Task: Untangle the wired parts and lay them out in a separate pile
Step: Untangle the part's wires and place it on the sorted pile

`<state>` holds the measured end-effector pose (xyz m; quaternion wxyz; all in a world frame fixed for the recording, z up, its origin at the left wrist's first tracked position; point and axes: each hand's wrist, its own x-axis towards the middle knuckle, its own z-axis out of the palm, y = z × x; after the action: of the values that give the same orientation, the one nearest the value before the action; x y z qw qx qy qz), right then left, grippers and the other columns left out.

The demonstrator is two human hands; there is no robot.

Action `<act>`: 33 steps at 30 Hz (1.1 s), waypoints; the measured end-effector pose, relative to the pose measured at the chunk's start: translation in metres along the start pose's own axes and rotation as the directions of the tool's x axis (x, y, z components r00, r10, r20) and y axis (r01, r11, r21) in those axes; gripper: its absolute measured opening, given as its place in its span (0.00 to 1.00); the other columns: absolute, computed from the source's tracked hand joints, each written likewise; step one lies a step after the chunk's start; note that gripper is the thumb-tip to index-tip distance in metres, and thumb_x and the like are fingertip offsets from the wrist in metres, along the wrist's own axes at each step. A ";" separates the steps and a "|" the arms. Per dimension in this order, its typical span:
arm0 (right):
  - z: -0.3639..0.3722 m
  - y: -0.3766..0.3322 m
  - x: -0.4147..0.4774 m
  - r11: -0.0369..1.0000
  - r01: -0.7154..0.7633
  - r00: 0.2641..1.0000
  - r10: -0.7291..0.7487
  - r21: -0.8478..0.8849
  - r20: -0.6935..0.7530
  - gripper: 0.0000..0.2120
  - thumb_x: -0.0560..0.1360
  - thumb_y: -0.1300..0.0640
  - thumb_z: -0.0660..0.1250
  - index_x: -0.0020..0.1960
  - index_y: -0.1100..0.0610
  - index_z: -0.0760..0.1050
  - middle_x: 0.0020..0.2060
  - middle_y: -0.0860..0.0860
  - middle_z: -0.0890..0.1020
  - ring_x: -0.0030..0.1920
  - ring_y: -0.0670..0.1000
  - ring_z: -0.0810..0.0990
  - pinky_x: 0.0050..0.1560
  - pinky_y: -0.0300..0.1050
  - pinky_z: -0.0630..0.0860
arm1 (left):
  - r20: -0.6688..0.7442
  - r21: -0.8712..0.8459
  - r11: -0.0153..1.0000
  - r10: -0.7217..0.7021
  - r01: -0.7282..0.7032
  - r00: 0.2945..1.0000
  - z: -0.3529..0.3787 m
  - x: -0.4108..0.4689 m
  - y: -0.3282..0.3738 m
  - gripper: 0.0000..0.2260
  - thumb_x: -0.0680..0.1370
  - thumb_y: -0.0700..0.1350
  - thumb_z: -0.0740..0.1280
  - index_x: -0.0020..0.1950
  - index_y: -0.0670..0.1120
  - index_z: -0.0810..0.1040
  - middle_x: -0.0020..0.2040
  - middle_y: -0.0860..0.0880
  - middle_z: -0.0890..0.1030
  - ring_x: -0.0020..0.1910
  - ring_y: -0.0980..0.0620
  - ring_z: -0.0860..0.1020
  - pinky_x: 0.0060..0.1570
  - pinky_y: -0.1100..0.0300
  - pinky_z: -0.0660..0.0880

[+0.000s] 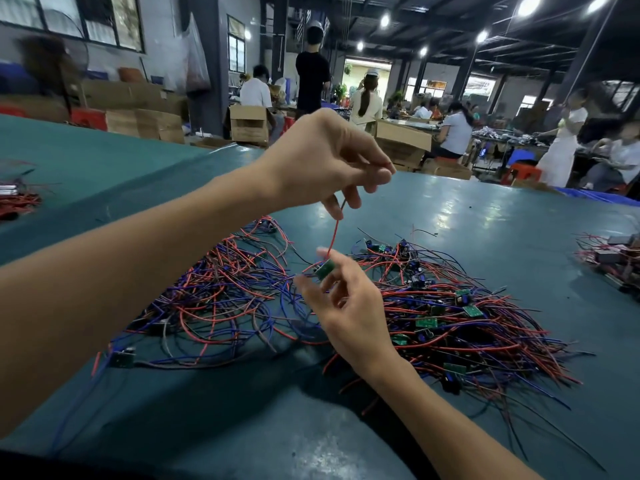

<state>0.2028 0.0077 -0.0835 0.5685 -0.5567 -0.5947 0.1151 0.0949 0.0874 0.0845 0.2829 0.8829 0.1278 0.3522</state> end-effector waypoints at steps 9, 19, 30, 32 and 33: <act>-0.009 -0.010 0.010 0.794 -0.266 0.962 0.254 0.546 0.100 0.18 0.75 0.74 0.63 0.59 0.58 0.81 0.42 0.52 0.81 0.34 0.51 0.75 0.24 0.40 0.69 | -0.311 -0.219 0.919 -0.384 0.327 0.869 0.017 -0.015 -0.061 0.13 0.83 0.54 0.66 0.54 0.45 0.80 0.46 0.46 0.83 0.36 0.53 0.83 0.27 0.59 0.75; -0.013 -0.012 0.020 0.510 -0.415 0.894 0.384 0.753 0.233 0.18 0.79 0.67 0.62 0.68 0.59 0.73 0.42 0.55 0.82 0.33 0.51 0.77 0.26 0.42 0.69 | -0.175 -0.409 0.857 -0.410 0.313 0.895 0.088 -0.076 -0.122 0.20 0.84 0.53 0.61 0.40 0.45 0.84 0.35 0.48 0.84 0.29 0.55 0.79 0.26 0.63 0.74; -0.019 -0.012 0.026 0.436 -0.587 0.805 0.407 0.682 0.433 0.16 0.73 0.67 0.68 0.60 0.60 0.75 0.40 0.54 0.82 0.28 0.46 0.74 0.24 0.34 0.67 | 0.152 -0.739 0.576 -0.363 0.350 0.919 0.083 -0.077 -0.120 0.20 0.76 0.53 0.67 0.63 0.43 0.83 0.64 0.33 0.78 0.59 0.42 0.74 0.58 0.43 0.66; -0.016 -0.010 0.027 0.418 -0.611 0.783 0.446 0.672 0.434 0.19 0.75 0.69 0.68 0.63 0.57 0.71 0.40 0.55 0.81 0.25 0.45 0.71 0.23 0.35 0.66 | 0.140 -0.761 0.551 -0.375 0.342 0.916 0.083 -0.078 -0.123 0.17 0.76 0.49 0.69 0.60 0.41 0.84 0.59 0.37 0.82 0.55 0.42 0.77 0.58 0.46 0.70; -0.014 -0.008 0.027 0.408 -0.619 0.774 0.463 0.672 0.432 0.21 0.75 0.70 0.68 0.64 0.56 0.69 0.40 0.56 0.82 0.25 0.45 0.70 0.22 0.35 0.66 | 0.141 -0.770 0.535 -0.388 0.347 0.911 0.083 -0.079 -0.123 0.16 0.77 0.48 0.69 0.60 0.41 0.84 0.56 0.40 0.84 0.52 0.45 0.80 0.56 0.50 0.74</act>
<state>0.2172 0.0188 -0.0581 0.6273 -0.3982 -0.3160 0.5899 0.0927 0.1198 -0.0805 0.7019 0.6153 0.1509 0.3254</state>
